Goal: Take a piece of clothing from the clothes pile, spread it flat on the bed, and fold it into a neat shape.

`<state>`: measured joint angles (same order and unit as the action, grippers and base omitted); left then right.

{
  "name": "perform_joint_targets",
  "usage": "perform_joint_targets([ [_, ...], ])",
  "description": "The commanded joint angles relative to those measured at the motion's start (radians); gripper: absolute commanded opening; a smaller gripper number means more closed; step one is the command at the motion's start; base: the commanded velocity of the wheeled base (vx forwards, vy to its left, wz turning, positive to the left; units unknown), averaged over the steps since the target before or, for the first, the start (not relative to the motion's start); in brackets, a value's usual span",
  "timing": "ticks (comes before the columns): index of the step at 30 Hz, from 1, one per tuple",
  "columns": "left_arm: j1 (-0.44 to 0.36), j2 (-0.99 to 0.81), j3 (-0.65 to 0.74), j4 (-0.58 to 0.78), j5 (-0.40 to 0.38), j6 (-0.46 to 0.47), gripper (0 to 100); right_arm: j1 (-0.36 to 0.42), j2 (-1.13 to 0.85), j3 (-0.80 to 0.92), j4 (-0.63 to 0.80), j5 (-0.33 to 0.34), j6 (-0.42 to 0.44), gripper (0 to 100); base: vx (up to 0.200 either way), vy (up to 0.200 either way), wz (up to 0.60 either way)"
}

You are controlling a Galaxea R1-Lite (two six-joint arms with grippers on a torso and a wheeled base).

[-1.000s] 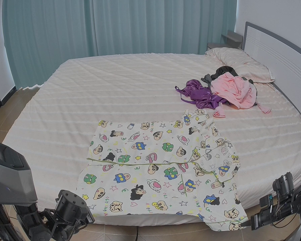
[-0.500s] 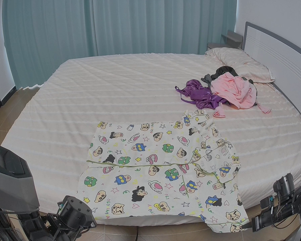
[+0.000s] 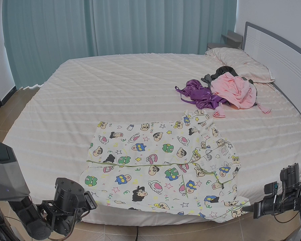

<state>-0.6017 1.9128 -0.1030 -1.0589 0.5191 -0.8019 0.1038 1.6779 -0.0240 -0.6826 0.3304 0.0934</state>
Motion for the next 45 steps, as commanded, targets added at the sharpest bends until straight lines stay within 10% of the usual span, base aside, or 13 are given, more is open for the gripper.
perform_joint_targets([
  [1,0.039,0.005,-0.035,-0.001,-0.005,0.006,0,-0.015,-0.007,-0.030,-0.015,-0.001,0.008,0,0.000,0.000,0.00],
  [13,0.177,0.103,-0.207,0.030,-0.014,0.012,0,-0.035,0.100,-0.263,-0.020,-0.005,0.163,0,0.000,0.000,0.00],
  [20,0.250,0.114,-0.408,0.274,-0.123,0.001,0,-0.038,0.195,-0.384,-0.022,-0.008,0.235,0,0.000,0.000,0.00],
  [45,0.300,0.385,-0.871,0.485,-0.130,-0.065,0,0.000,0.497,-0.669,-0.232,-0.162,0.562,0,0.000,0.000,0.00],
])
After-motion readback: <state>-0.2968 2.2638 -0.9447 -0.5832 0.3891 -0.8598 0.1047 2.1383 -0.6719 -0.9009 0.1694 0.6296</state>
